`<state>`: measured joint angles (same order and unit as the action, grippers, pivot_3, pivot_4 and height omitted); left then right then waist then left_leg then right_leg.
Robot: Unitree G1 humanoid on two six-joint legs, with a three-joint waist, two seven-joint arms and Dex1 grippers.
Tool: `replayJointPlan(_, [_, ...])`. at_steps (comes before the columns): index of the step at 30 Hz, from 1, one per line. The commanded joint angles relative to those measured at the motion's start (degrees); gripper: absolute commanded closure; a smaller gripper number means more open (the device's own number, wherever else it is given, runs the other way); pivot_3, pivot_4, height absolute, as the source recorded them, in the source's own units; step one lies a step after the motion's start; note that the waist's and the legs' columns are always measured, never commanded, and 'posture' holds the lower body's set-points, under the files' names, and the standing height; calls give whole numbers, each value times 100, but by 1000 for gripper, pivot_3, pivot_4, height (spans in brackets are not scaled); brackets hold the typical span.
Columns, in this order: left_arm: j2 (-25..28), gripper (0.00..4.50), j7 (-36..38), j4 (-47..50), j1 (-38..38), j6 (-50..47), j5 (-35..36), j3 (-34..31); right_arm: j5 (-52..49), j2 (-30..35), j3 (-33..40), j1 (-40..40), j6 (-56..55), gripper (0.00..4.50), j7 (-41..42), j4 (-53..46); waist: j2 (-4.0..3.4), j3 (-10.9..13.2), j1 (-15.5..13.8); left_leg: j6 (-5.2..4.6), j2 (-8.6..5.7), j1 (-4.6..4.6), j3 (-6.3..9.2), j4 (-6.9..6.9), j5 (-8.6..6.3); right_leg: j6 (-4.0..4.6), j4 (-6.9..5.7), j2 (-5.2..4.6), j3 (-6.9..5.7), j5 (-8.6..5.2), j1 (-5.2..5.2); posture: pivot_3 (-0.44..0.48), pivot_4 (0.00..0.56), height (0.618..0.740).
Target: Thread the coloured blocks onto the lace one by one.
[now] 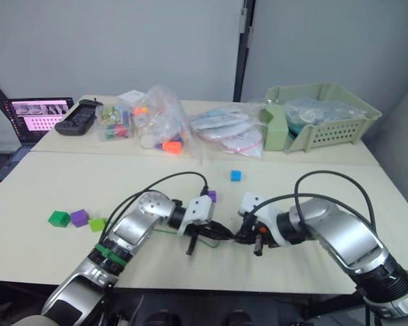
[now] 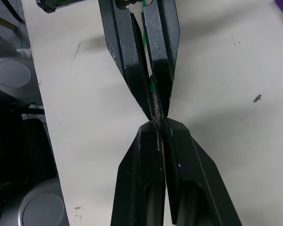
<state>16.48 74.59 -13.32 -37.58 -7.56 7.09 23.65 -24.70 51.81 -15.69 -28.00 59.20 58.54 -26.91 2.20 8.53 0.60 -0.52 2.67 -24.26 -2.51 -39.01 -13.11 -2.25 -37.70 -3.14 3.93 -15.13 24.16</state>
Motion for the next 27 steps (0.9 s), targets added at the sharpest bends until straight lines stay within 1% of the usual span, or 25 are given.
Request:
replayJointPlan(1, [9, 4477, 2, 70, -76, 56, 39, -32, -76, 54, 146, -20, -53, 4500, -29, -151, 0, 0, 1, 0, 0, 0, 0, 0, 0, 0, 0, 0, 0, 0, 0, 0, 150, 732])
replayJointPlan(11, [-12, 4477, -5, 0, -109, 90, 43, -55, -148, 120, 238, -5, -27, 4500, -21, -178, 0, 0, -1, 0, 0, 0, 0, 0, 0, 0, 0, 0, 0, 0, 0, 0, 150, 732])
replayJointPlan(12, [-12, 4500, -9, -13, -115, 95, 45, -65, -165, 162, 273, 5, -31, 3804, -5, -185, 0, 0, -1, 0, 0, 0, 0, 0, 0, 0, 0, 0, 0, 0, 0, 0, 150, 732])
replayJointPlan(17, [32, 4500, 27, -200, -173, 203, 102, -189, -366, 292, 817, 233, -119, 2148, -8, -175, 0, 0, -13, 0, 0, -1, 1, 0, 0, 0, 1, 0, 0, 0, 0, 0, 150, 732])
replayJointPlan(20, [57, 4500, 49, -375, -267, 260, 205, -356, -557, 370, 1322, 513, -116, 1108, 29, -220, 0, 0, -12, 0, 0, 0, 2, 0, 0, 0, 1, 0, 0, 0, -1, 0, 150, 732])
replayJointPlan(21, [80, 4500, 70, -430, -293, 280, 235, -422, -633, 352, 1496, 606, -110, 798, -6, -255, 0, 0, -14, 0, -1, 0, 2, 0, 0, 0, 1, 0, 0, 0, -1, 0, 150, 732])
replayJointPlan(22, [119, 4500, 112, -488, -316, 322, 274, -500, -737, 286, 1757, 725, -88, 329, -81, -297, 0, 0, -13, 0, -1, -1, 2, 0, 0, 0, 1, 0, 0, 0, -1, 0, 150, 732])
replayJointPlan(23, [152, 4500, 153, -520, -326, 318, 348, -585, -850, 225, 2021, 856, -56, 24, -157, -351, 0, 0, -13, 0, -1, 0, 2, 0, 0, 0, 1, 0, 0, 0, -1, 0, 150, 732])
replayJointPlan(25, [203, 4500, 201, -558, -334, 303, 446, -696, -1004, 114, 2435, 1116, -61, 24, -293, -464, 0, 0, -13, 0, 0, -1, 4, 1, 0, 0, 2, 0, -1, 0, -1, 0, 150, 732])
replayJointPlan(27, [282, 4500, 224, -545, -295, 254, 538, -830, -903, -183, 2893, 1643, -446, 24, -612, -660, 1, 0, -18, 0, -1, 0, 5, 3, 0, -1, 2, 0, -1, 0, -2, 0, 150, 732])
